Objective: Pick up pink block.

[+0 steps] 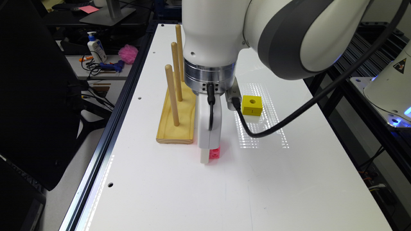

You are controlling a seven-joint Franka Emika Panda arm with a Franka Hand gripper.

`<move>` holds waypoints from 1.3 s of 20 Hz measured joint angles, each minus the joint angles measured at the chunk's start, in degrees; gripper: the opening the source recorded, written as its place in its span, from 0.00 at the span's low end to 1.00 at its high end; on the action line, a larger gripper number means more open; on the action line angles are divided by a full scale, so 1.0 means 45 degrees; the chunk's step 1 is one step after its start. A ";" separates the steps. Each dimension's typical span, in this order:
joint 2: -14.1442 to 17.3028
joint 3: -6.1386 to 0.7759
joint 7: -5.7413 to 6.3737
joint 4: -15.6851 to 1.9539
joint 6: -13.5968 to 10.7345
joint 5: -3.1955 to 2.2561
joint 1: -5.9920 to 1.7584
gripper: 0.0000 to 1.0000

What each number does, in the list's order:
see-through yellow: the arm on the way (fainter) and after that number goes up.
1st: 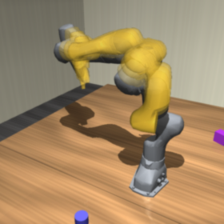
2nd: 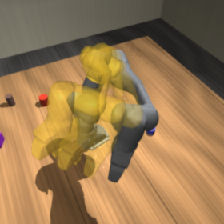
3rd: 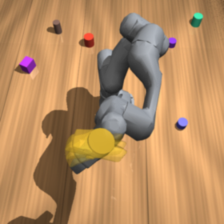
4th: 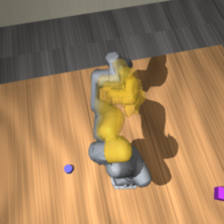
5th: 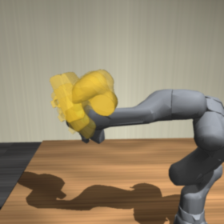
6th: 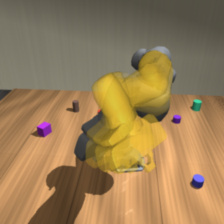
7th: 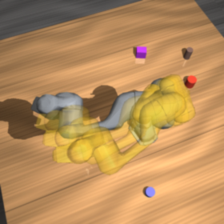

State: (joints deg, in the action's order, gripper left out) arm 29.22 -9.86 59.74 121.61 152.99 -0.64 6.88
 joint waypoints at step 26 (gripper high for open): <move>-0.2548 -0.0016 0.0156 0.0031 -0.2621 0.0000 0.0002 0.00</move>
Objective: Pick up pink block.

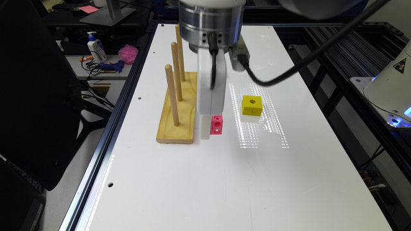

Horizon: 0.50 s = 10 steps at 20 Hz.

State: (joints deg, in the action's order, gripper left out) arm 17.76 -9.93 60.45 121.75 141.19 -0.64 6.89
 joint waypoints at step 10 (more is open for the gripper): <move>-0.0774 -0.0023 0.0059 -0.0004 -0.0691 0.0003 0.0001 0.00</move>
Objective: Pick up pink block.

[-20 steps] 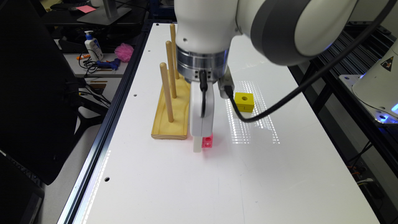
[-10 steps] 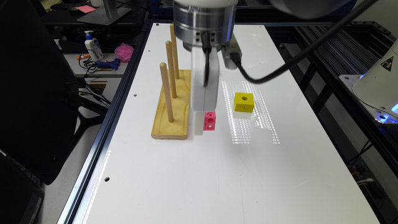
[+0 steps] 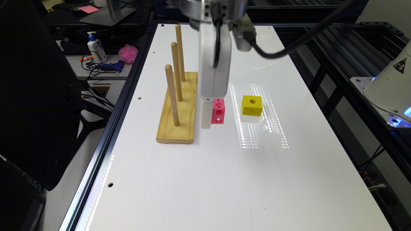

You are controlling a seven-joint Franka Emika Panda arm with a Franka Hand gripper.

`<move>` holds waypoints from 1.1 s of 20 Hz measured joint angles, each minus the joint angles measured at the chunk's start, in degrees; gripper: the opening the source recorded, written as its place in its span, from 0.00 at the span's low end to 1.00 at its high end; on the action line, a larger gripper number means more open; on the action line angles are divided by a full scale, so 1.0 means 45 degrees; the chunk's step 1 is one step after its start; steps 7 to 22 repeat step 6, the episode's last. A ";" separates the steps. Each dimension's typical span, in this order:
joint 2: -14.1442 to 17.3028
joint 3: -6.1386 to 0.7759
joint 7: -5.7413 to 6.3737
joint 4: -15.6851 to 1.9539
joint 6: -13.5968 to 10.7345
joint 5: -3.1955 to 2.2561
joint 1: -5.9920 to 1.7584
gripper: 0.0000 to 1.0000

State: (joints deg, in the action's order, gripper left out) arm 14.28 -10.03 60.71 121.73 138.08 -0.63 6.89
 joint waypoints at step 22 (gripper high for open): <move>-0.0203 -0.0006 0.0007 0.0004 -0.0194 0.0001 0.0000 0.00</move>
